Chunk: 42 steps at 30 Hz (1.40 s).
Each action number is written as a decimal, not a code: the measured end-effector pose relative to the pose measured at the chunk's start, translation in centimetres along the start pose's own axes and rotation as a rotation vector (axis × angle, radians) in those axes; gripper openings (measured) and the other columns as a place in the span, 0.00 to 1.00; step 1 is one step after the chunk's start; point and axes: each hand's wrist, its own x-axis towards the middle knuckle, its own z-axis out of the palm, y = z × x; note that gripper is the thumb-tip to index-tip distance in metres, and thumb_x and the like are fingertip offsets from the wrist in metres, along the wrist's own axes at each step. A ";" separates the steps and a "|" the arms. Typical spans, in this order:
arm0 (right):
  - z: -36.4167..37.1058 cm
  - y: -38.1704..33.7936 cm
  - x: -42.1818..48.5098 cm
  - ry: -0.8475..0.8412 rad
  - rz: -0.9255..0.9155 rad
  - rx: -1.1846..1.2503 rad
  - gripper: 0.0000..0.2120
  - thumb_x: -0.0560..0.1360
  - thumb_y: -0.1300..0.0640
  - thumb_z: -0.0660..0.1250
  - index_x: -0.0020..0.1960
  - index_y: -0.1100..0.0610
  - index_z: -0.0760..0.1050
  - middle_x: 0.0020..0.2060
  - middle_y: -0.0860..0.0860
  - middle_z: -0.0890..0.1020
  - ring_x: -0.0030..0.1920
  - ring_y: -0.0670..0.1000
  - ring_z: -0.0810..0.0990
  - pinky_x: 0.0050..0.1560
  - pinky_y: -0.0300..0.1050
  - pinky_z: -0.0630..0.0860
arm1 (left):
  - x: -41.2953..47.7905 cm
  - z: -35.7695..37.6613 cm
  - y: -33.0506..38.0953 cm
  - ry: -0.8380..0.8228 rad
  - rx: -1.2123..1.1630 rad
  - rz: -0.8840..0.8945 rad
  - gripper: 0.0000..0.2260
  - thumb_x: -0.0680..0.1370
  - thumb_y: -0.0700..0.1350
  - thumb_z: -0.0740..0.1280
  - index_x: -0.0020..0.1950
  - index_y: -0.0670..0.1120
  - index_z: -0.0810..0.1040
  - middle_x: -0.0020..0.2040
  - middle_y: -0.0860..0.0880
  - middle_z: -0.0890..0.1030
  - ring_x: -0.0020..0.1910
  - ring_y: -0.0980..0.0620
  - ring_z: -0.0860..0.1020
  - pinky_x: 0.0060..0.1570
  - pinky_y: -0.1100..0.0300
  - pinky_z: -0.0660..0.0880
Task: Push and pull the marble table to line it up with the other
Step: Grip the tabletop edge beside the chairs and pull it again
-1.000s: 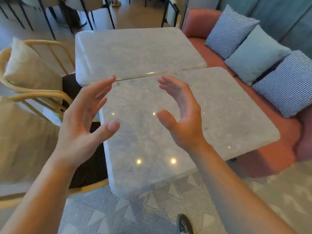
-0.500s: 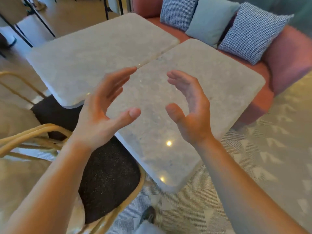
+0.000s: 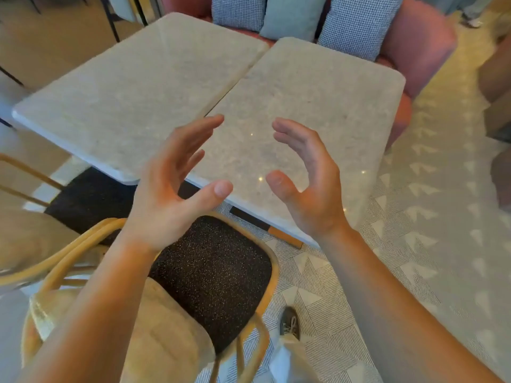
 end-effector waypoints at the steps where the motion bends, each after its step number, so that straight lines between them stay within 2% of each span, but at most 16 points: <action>1: 1.0 -1.1 -1.4 0.030 -0.010 -0.033 0.38 0.76 0.27 0.67 0.73 0.54 0.71 0.71 0.55 0.79 0.72 0.54 0.80 0.73 0.46 0.74 | -1.0 -1.1 0.0 -0.029 -0.004 0.013 0.28 0.74 0.73 0.74 0.73 0.70 0.74 0.79 0.57 0.76 0.82 0.51 0.72 0.81 0.44 0.70; 6: 6.0 -5.7 -7.4 0.141 -0.001 -0.173 0.36 0.77 0.29 0.68 0.73 0.54 0.71 0.69 0.55 0.80 0.71 0.55 0.81 0.72 0.42 0.73 | -6.2 -6.1 0.6 -0.135 -0.008 0.060 0.29 0.76 0.72 0.72 0.75 0.67 0.73 0.79 0.54 0.76 0.82 0.51 0.73 0.80 0.40 0.70; 9: 8.0 -7.7 -9.8 0.228 0.022 -0.197 0.30 0.75 0.41 0.72 0.72 0.54 0.72 0.69 0.55 0.80 0.71 0.53 0.80 0.72 0.40 0.73 | -6.9 -8.0 1.3 -0.213 -0.031 0.065 0.31 0.75 0.72 0.72 0.75 0.62 0.73 0.80 0.53 0.76 0.82 0.50 0.73 0.81 0.38 0.70; 13: 8.2 -9.8 -12.5 0.316 0.096 -0.290 0.32 0.74 0.42 0.71 0.73 0.56 0.74 0.69 0.54 0.80 0.71 0.52 0.80 0.72 0.38 0.72 | -6.1 -7.3 2.2 -0.322 -0.089 0.076 0.29 0.75 0.73 0.72 0.74 0.68 0.74 0.80 0.54 0.76 0.82 0.50 0.73 0.80 0.37 0.71; 15: 7.7 -10.2 -12.5 0.356 0.110 -0.298 0.32 0.74 0.41 0.71 0.73 0.55 0.74 0.69 0.54 0.80 0.71 0.51 0.79 0.71 0.36 0.72 | -5.3 -6.5 2.2 -0.361 -0.103 0.092 0.28 0.75 0.73 0.72 0.74 0.69 0.74 0.80 0.54 0.76 0.82 0.50 0.73 0.79 0.37 0.71; 18: 7.1 -8.9 -11.2 0.384 0.136 -0.268 0.30 0.74 0.42 0.71 0.73 0.51 0.72 0.70 0.53 0.80 0.71 0.51 0.80 0.71 0.37 0.73 | -3.9 -5.4 0.7 -0.389 -0.100 0.067 0.28 0.76 0.73 0.72 0.74 0.69 0.75 0.79 0.55 0.77 0.81 0.50 0.74 0.78 0.37 0.72; 22: 7.8 -6.4 -10.1 0.460 0.144 -0.226 0.30 0.74 0.43 0.71 0.73 0.54 0.72 0.70 0.54 0.80 0.70 0.52 0.81 0.72 0.41 0.75 | -3.0 -5.0 -1.8 -0.380 -0.120 0.035 0.27 0.76 0.72 0.72 0.74 0.67 0.75 0.79 0.54 0.77 0.79 0.50 0.76 0.78 0.40 0.74; 25: 8.7 -4.0 -9.1 0.483 0.164 -0.198 0.30 0.75 0.43 0.71 0.72 0.56 0.73 0.70 0.54 0.80 0.69 0.53 0.82 0.72 0.47 0.77 | -1.7 -4.2 -4.0 -0.384 -0.109 0.004 0.25 0.78 0.62 0.73 0.74 0.63 0.74 0.78 0.54 0.78 0.78 0.52 0.77 0.77 0.40 0.75; 27: 9.2 -2.1 -8.6 0.490 0.195 -0.198 0.29 0.75 0.43 0.71 0.72 0.55 0.73 0.70 0.53 0.81 0.69 0.51 0.82 0.71 0.46 0.77 | -1.0 -3.7 -6.0 -0.373 -0.113 -0.040 0.26 0.77 0.58 0.72 0.75 0.59 0.73 0.76 0.53 0.79 0.77 0.52 0.78 0.77 0.42 0.76; 30: 10.1 1.4 -7.8 0.529 0.214 -0.179 0.26 0.76 0.44 0.72 0.70 0.52 0.74 0.67 0.50 0.82 0.66 0.50 0.84 0.70 0.44 0.78 | 0.1 -3.1 -9.3 -0.327 -0.178 -0.081 0.30 0.76 0.67 0.75 0.73 0.55 0.74 0.73 0.51 0.81 0.75 0.51 0.79 0.74 0.49 0.77; 32: 11.2 4.2 -7.3 0.566 0.256 -0.156 0.22 0.77 0.44 0.72 0.68 0.50 0.76 0.63 0.46 0.84 0.63 0.48 0.86 0.67 0.45 0.80 | 0.5 -2.7 -12.2 -0.285 -0.222 -0.145 0.31 0.74 0.70 0.74 0.70 0.53 0.76 0.69 0.49 0.83 0.72 0.51 0.82 0.71 0.55 0.79; 34: 12.8 7.2 -7.1 0.615 0.324 -0.125 0.19 0.77 0.43 0.72 0.65 0.46 0.78 0.56 0.42 0.86 0.59 0.46 0.87 0.63 0.43 0.82 | 0.4 -2.7 -15.7 -0.229 -0.251 -0.252 0.24 0.75 0.66 0.76 0.66 0.56 0.80 0.63 0.52 0.86 0.68 0.52 0.84 0.68 0.55 0.80; 36: 14.8 10.4 -7.2 0.664 0.415 -0.075 0.15 0.76 0.40 0.72 0.60 0.43 0.80 0.52 0.42 0.88 0.55 0.44 0.88 0.59 0.39 0.83 | -0.1 -2.7 -19.9 -0.204 -0.275 -0.436 0.17 0.76 0.63 0.74 0.62 0.60 0.83 0.60 0.53 0.88 0.65 0.53 0.85 0.68 0.53 0.81; 37: 15.9 12.1 -7.4 0.680 0.480 -0.048 0.14 0.75 0.38 0.71 0.58 0.42 0.81 0.51 0.43 0.89 0.53 0.44 0.89 0.58 0.38 0.83 | -0.5 -2.6 -22.0 -0.205 -0.285 -0.561 0.17 0.77 0.65 0.74 0.61 0.59 0.84 0.59 0.54 0.89 0.65 0.53 0.86 0.69 0.52 0.81; 40: 19.0 16.8 -8.2 0.780 0.758 0.100 0.18 0.73 0.33 0.74 0.53 0.45 0.83 0.48 0.48 0.91 0.51 0.47 0.90 0.62 0.46 0.85 | -1.5 -2.8 -27.8 -0.133 -0.372 -0.957 0.28 0.71 0.69 0.73 0.63 0.53 0.83 0.59 0.53 0.89 0.66 0.51 0.85 0.70 0.48 0.79; 42: 20.4 19.2 -8.2 0.889 0.942 0.296 0.22 0.68 0.33 0.70 0.53 0.48 0.82 0.49 0.51 0.91 0.52 0.49 0.91 0.62 0.49 0.84 | -1.2 -3.4 -30.8 -0.050 -0.481 -1.104 0.35 0.68 0.68 0.72 0.70 0.50 0.79 0.64 0.50 0.86 0.68 0.49 0.83 0.63 0.52 0.80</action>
